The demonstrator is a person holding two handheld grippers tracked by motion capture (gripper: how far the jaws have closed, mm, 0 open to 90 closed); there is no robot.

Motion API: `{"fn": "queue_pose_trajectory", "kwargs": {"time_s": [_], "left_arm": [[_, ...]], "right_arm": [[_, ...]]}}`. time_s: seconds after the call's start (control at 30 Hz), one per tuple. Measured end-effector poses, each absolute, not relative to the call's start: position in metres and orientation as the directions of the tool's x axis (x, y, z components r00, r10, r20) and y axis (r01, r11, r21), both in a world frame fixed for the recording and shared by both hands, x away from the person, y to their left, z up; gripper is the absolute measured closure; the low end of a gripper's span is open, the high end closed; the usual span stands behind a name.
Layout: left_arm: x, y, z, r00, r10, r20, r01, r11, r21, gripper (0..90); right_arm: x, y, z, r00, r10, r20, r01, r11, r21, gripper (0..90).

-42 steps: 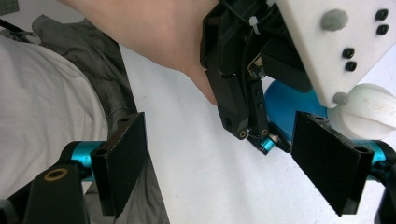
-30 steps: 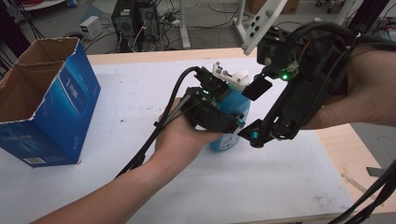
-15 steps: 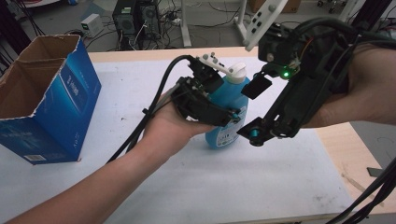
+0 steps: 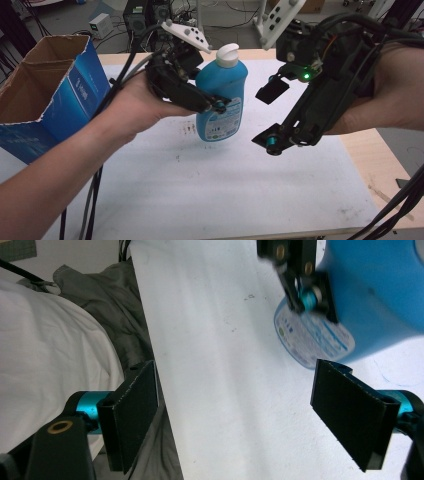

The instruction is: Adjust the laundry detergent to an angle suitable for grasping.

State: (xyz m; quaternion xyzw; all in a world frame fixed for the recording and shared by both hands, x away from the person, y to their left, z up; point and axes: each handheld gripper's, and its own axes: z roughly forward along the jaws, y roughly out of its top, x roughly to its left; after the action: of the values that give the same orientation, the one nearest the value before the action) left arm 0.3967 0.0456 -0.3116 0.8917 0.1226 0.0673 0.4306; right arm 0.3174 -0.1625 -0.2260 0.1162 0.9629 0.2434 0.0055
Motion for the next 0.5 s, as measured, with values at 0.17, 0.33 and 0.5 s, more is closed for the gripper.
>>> {"fn": "queue_pose_trajectory", "kwargs": {"time_s": [0.17,0.33,0.5], "left_arm": [[0.4,0.06,-0.314,0.982,0.186,0.017,0.102,-0.61,0.786,44.6],[0.401,0.065,-0.32,0.995,0.098,0.002,0.059,-0.614,0.787,44.6],[0.4,0.066,-0.331,0.999,0.038,-0.001,0.024,-0.617,0.787,44.5]], "right_arm": [[0.317,-0.159,-0.227,-0.975,0.217,0.046,0.213,0.858,0.467,18.4],[0.318,-0.157,-0.228,-0.976,0.213,0.047,0.21,0.859,0.467,18.5],[0.317,-0.155,-0.229,-0.978,0.205,0.049,0.204,0.863,0.463,18.5]]}}
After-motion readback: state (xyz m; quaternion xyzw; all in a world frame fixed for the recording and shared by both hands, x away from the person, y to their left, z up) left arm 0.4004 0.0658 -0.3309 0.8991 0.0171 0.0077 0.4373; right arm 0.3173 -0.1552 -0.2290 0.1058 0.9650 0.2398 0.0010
